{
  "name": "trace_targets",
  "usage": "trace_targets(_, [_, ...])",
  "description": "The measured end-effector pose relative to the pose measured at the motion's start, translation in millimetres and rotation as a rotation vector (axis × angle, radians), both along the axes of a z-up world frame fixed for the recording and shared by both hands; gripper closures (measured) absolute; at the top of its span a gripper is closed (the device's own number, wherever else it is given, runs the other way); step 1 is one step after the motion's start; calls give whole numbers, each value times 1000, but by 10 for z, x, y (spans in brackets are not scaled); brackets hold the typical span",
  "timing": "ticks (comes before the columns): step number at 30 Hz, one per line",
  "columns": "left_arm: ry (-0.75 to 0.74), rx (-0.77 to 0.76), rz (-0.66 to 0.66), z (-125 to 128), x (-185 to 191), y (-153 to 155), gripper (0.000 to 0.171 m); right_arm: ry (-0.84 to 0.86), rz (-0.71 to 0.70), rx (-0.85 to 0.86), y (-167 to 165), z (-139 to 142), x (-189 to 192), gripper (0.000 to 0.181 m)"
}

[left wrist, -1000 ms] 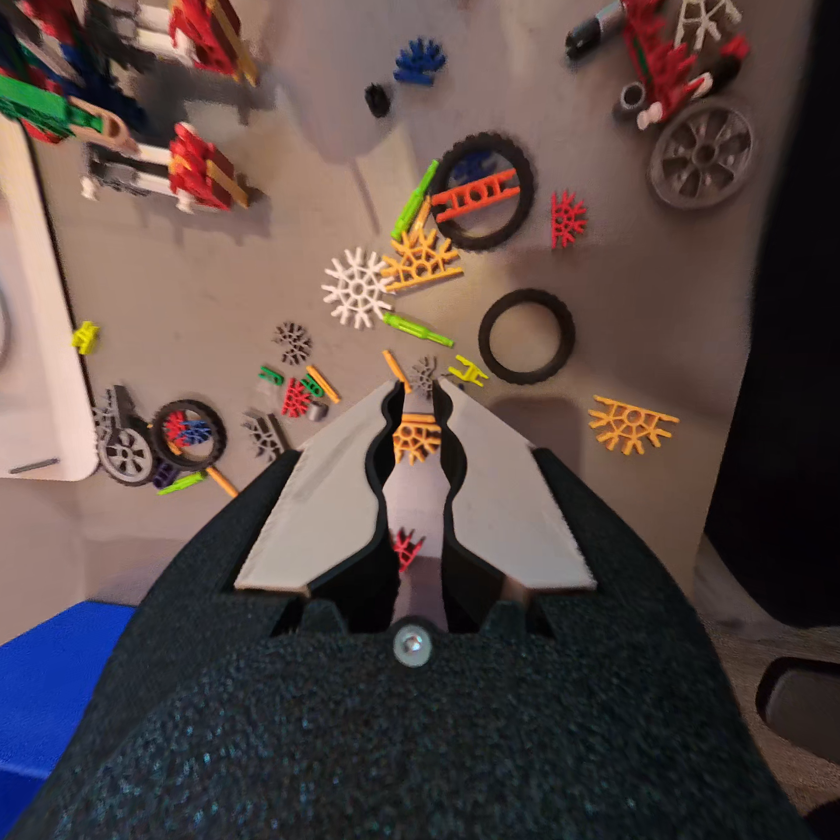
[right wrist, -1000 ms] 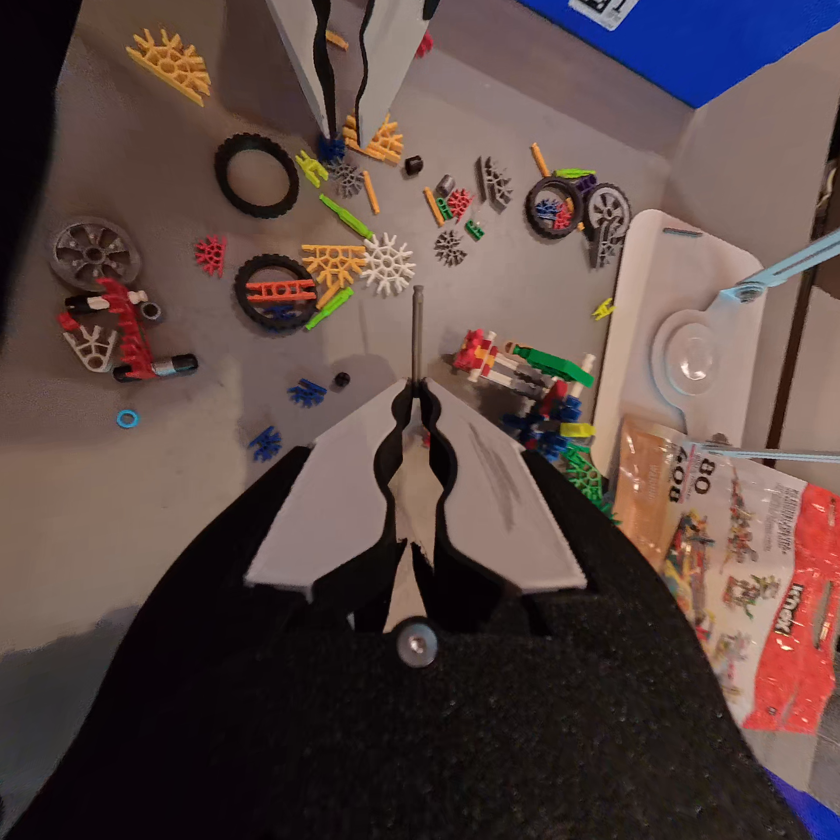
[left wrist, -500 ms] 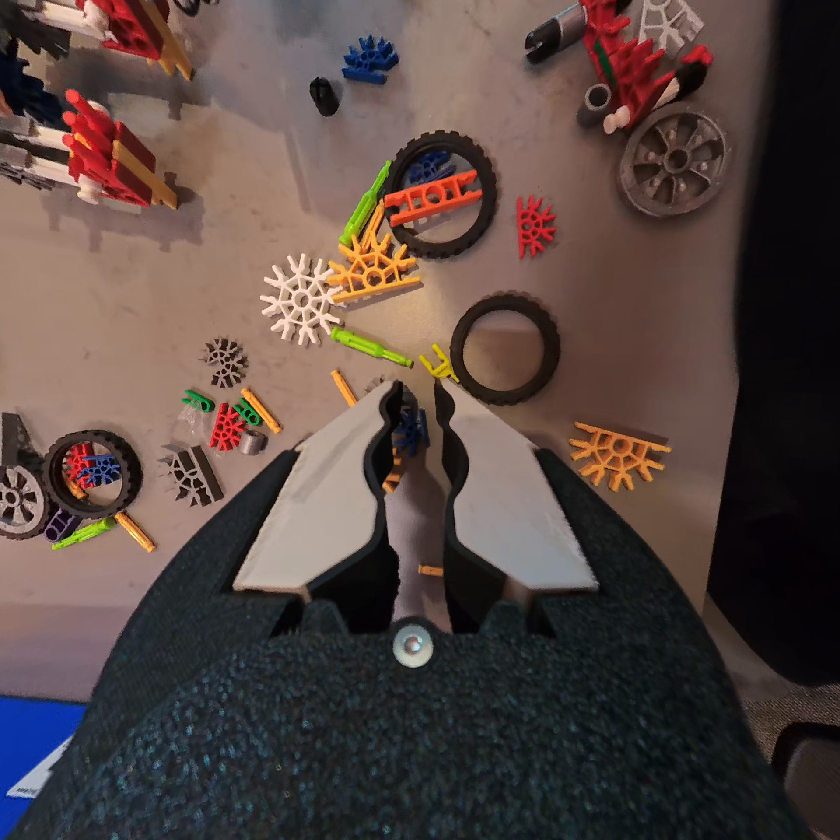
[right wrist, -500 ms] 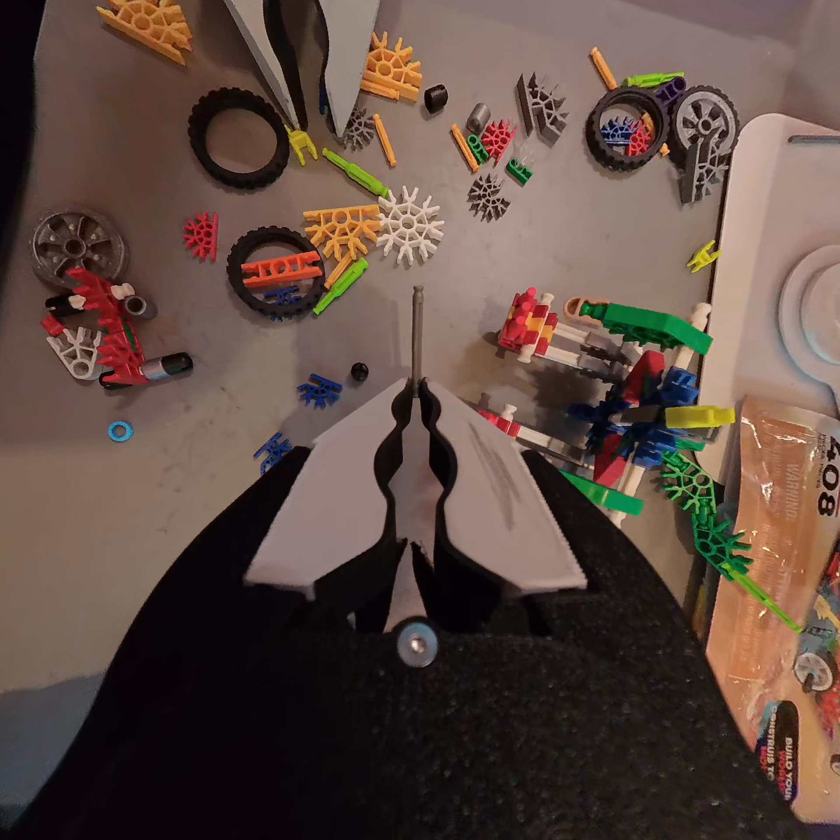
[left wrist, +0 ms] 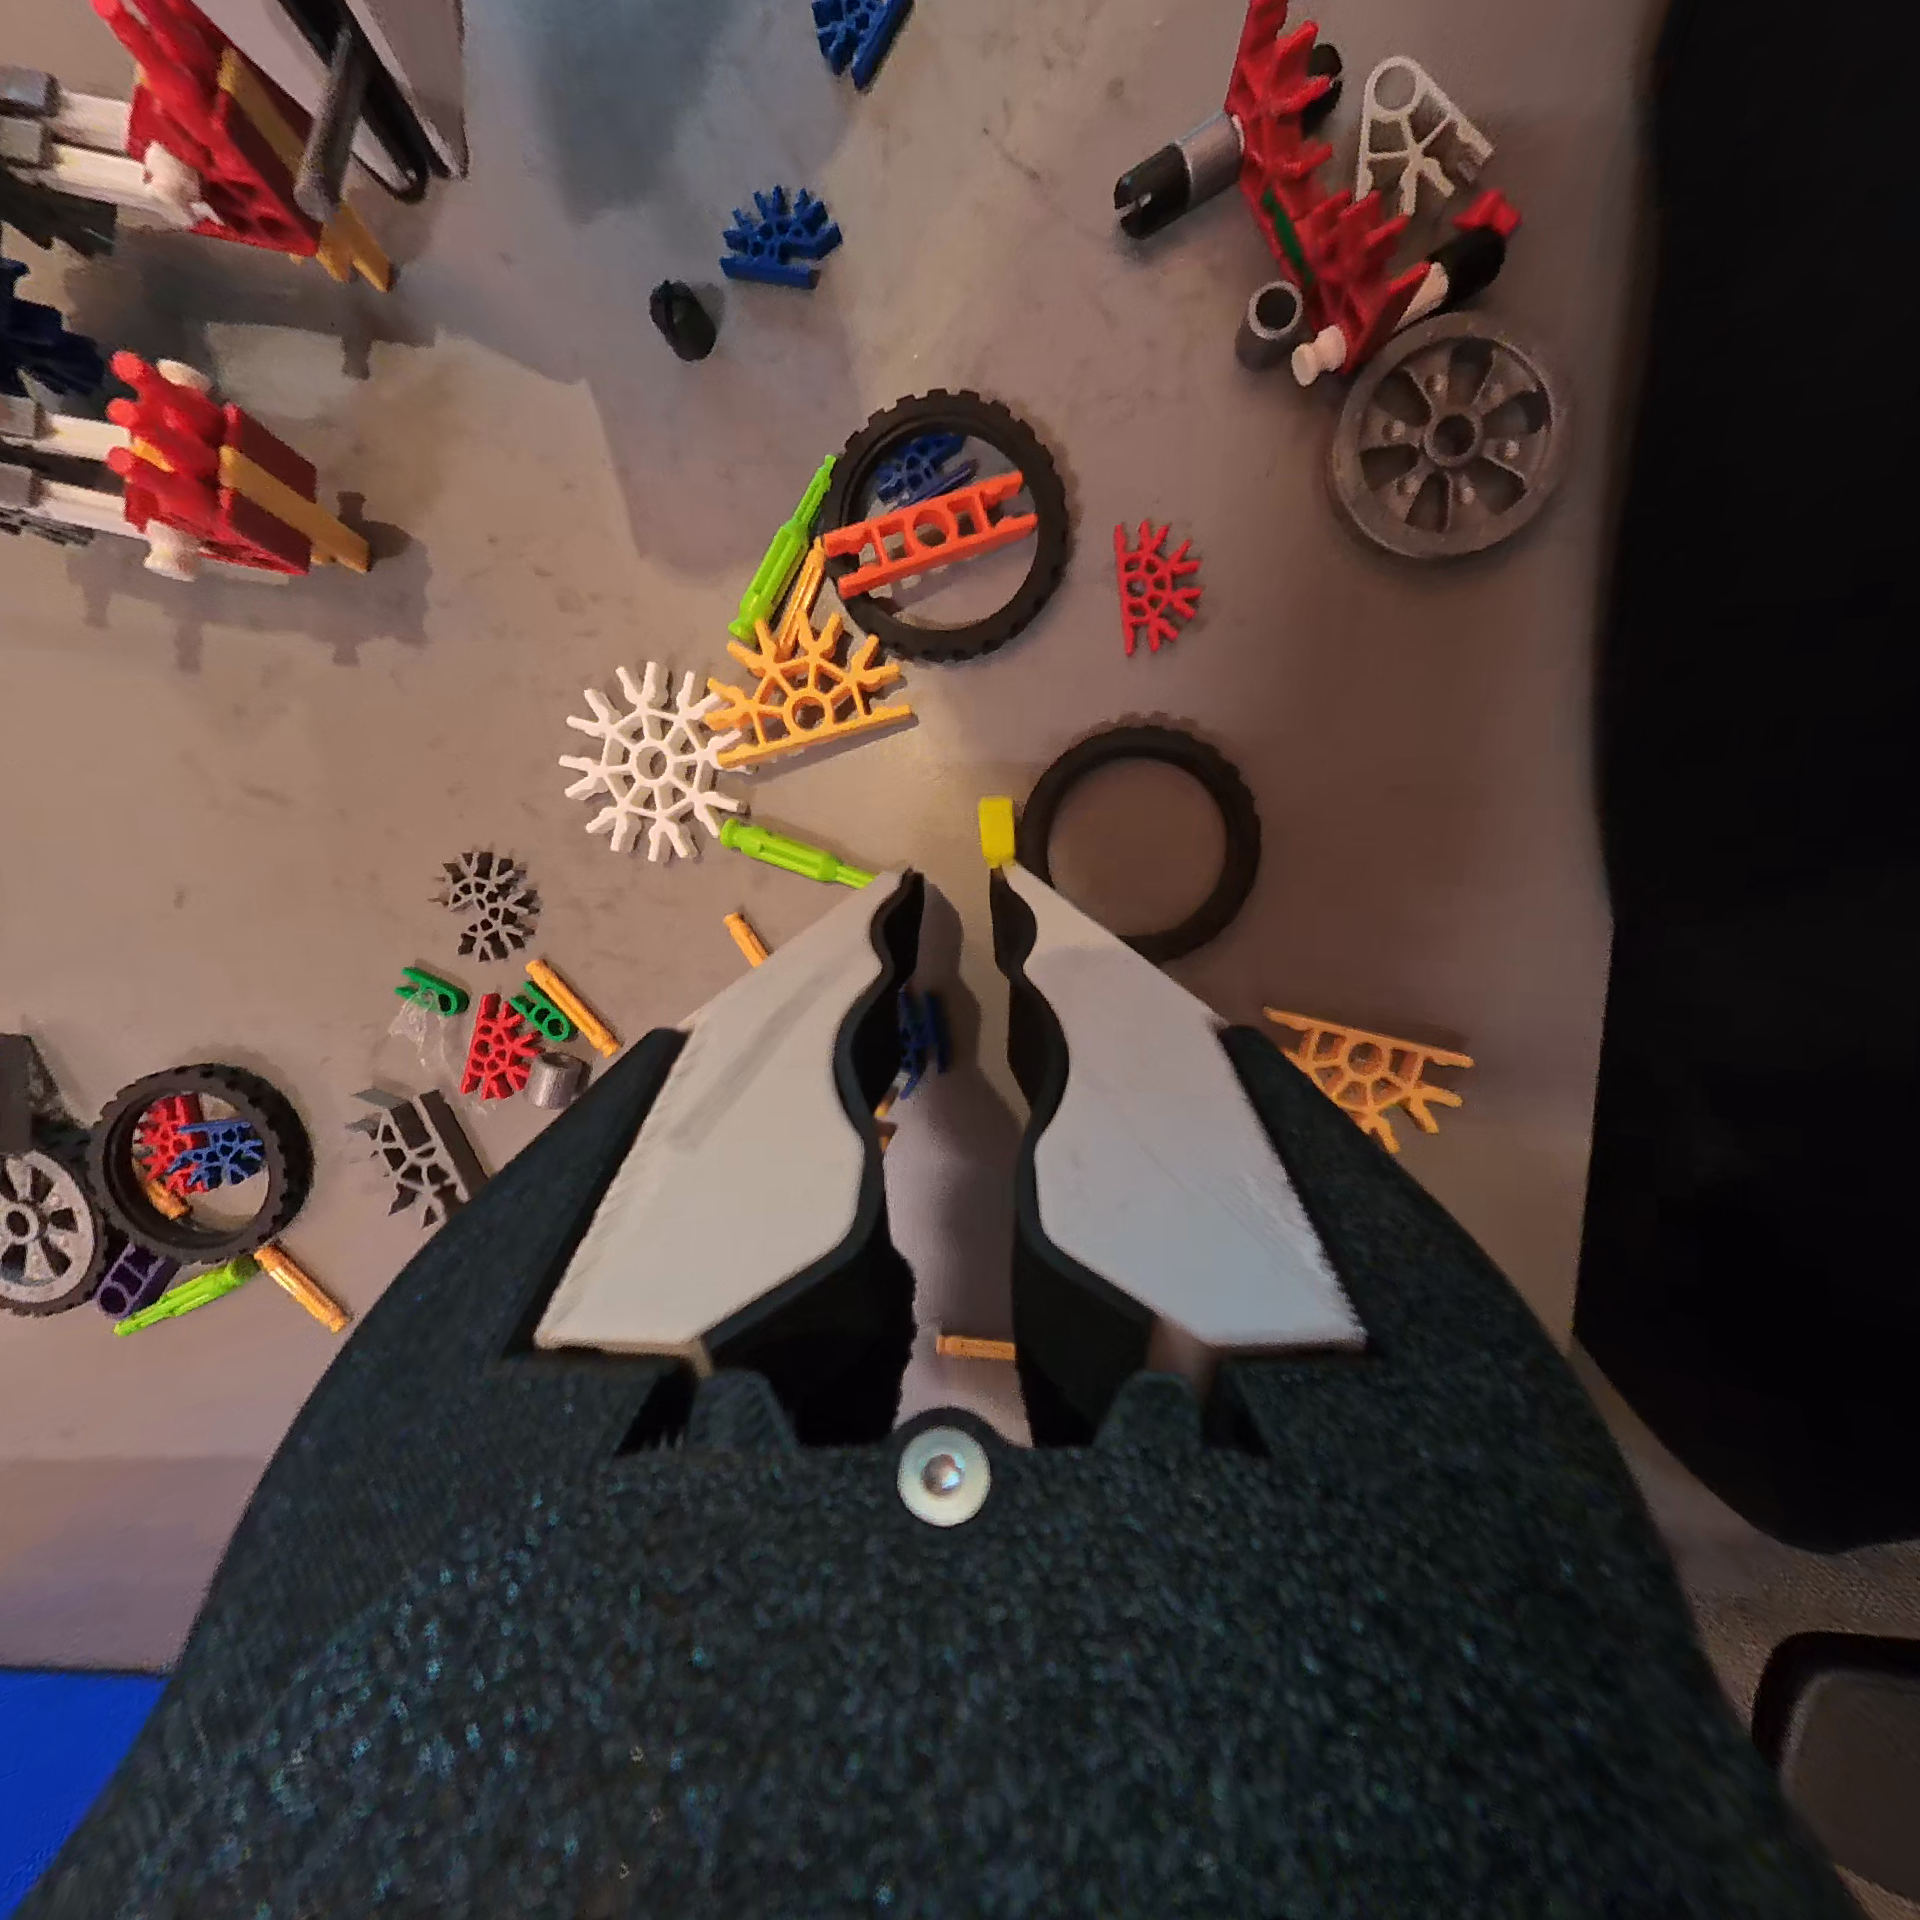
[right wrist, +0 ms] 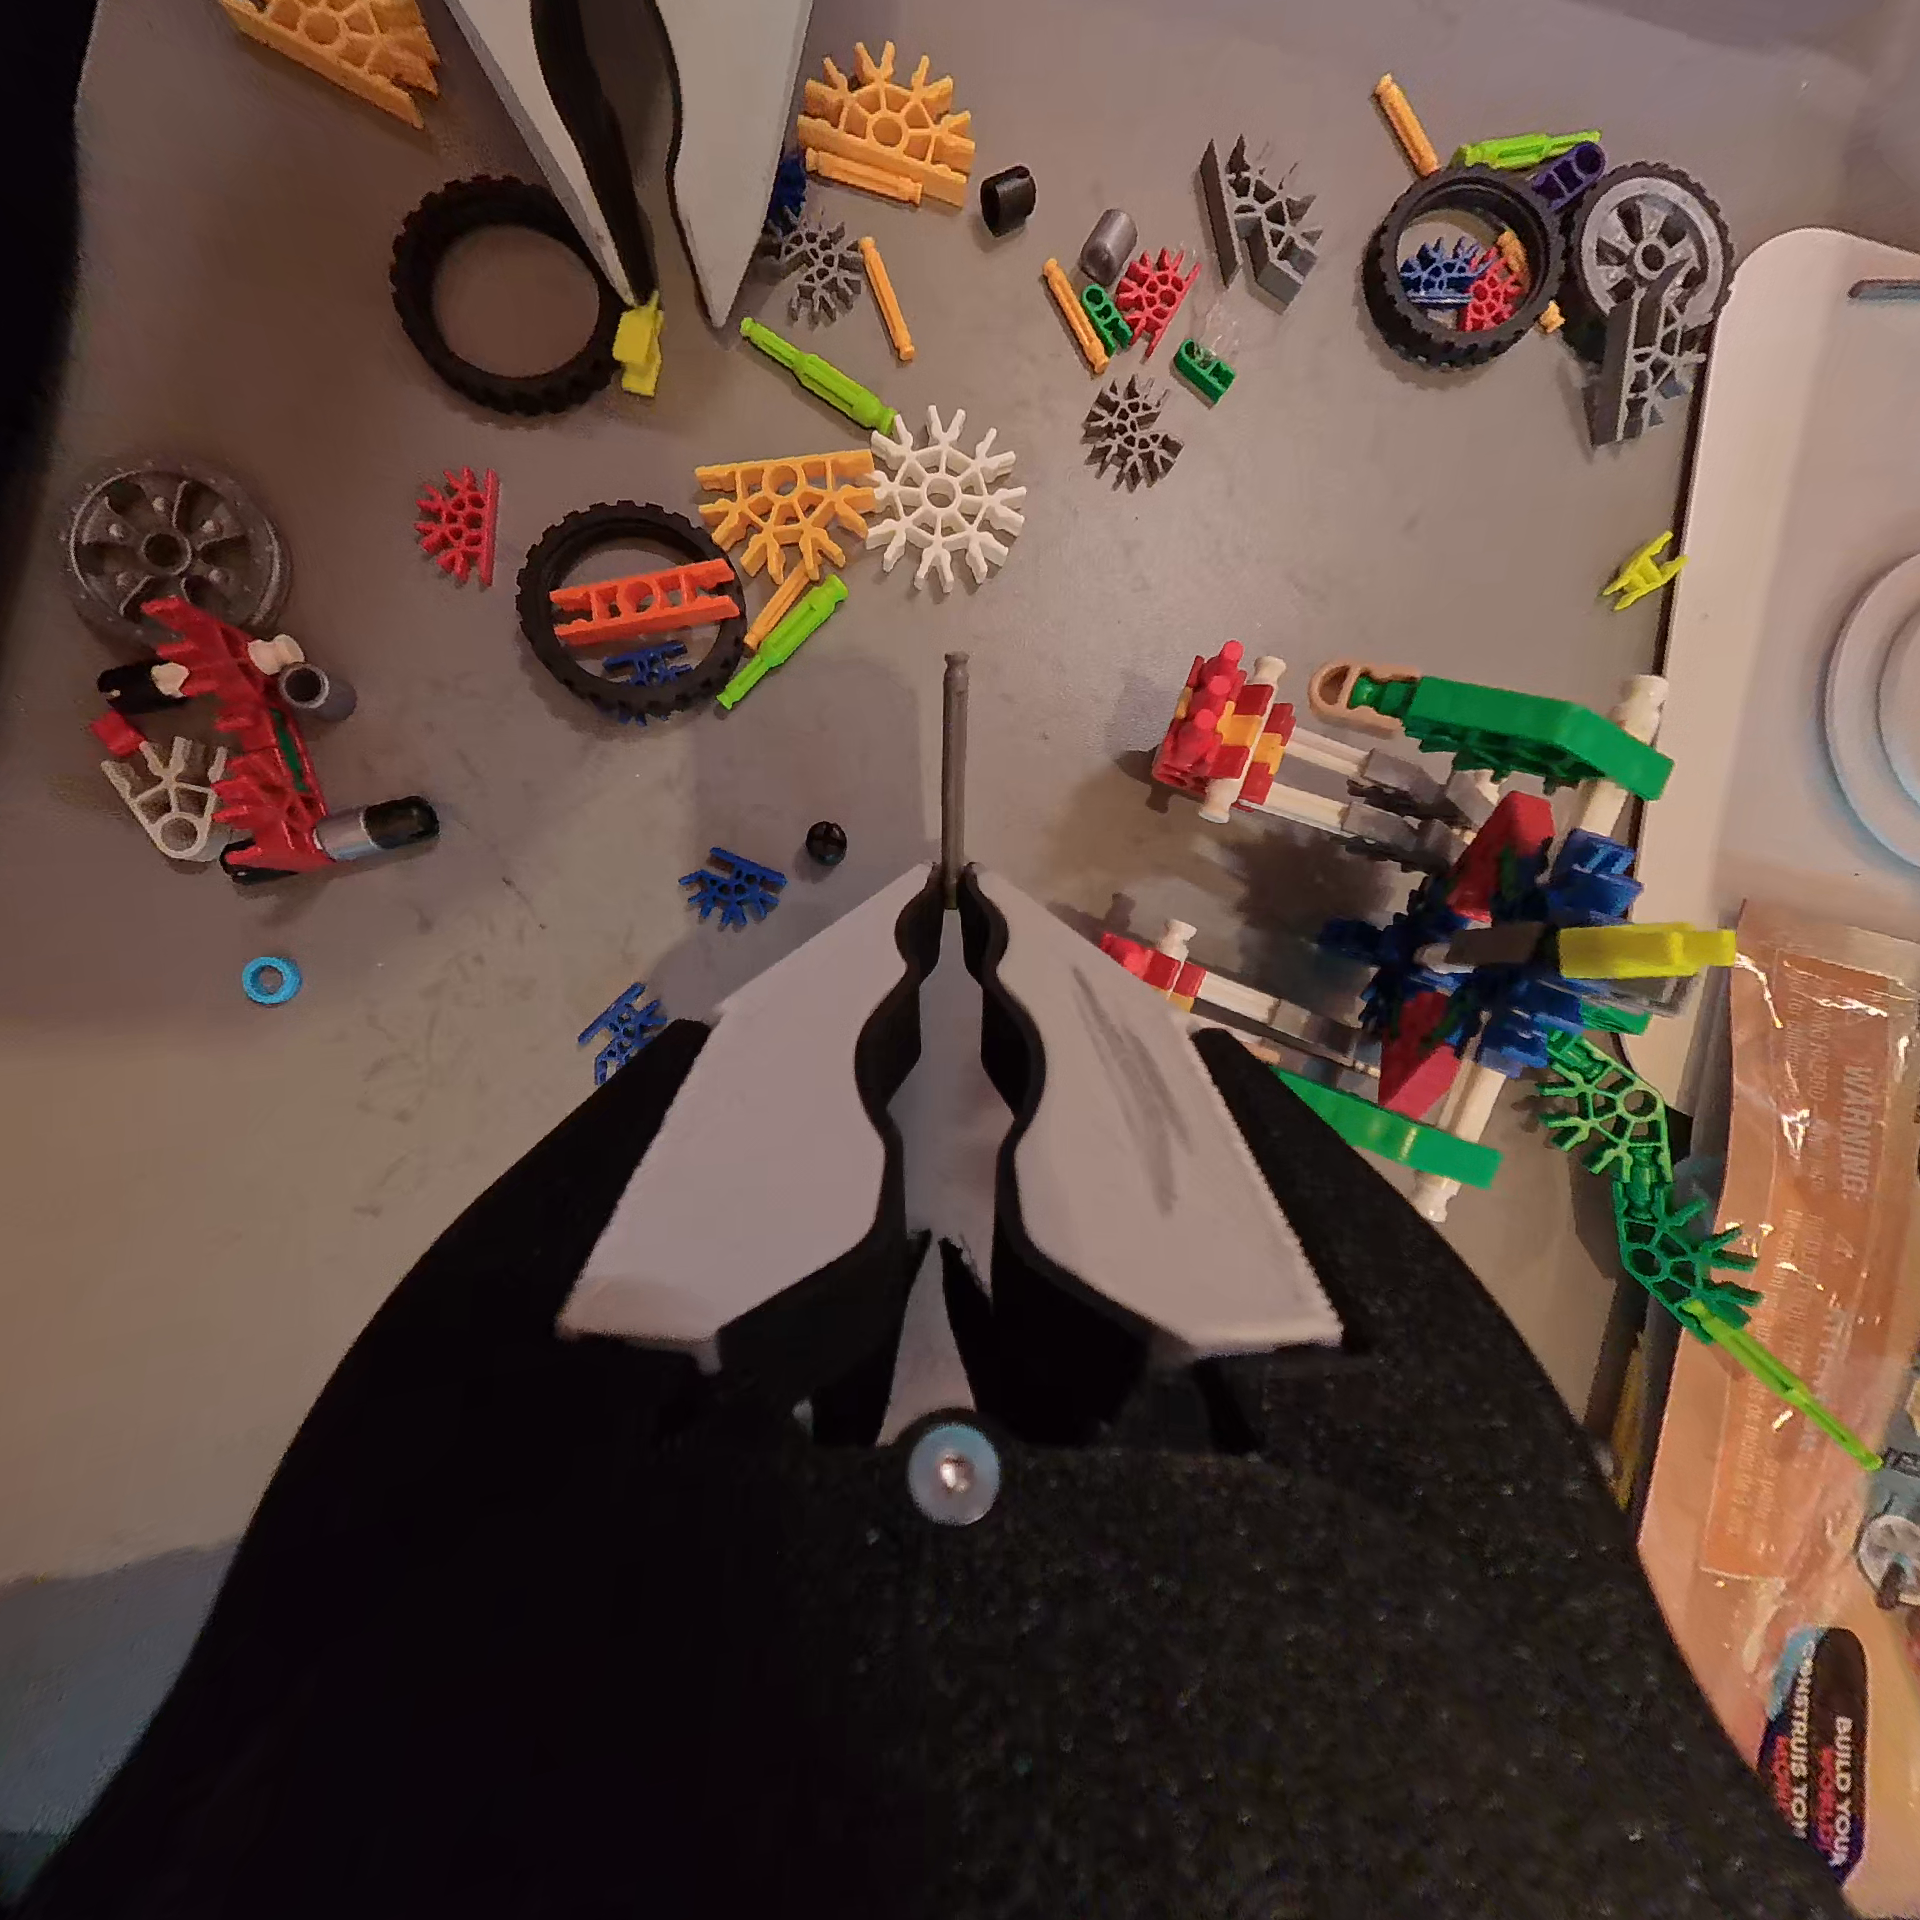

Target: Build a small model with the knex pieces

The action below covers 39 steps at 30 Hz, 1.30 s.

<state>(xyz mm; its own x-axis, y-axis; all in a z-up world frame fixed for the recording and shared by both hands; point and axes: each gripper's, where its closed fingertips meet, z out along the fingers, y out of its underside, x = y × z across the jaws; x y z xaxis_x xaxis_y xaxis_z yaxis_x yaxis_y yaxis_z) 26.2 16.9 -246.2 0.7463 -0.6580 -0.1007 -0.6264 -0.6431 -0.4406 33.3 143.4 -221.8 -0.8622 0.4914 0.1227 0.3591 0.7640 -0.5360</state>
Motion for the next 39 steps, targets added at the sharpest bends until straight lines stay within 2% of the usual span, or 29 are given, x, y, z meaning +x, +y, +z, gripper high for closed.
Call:
trace_targets(20, [-11, 29, -37, -19, 199, 96, 169, -16, 9, 7, -12, -57, 12, 179])
trace_targets(31, [-5, 34, -52, -26, 253, 175, 162, -19, 12, 11, -15, -67, 18, 179])
trace_targets(39, [6, 73, -50, -10, 231, 210, 169, -31, 11, 10, 1, -90, 26, 179])
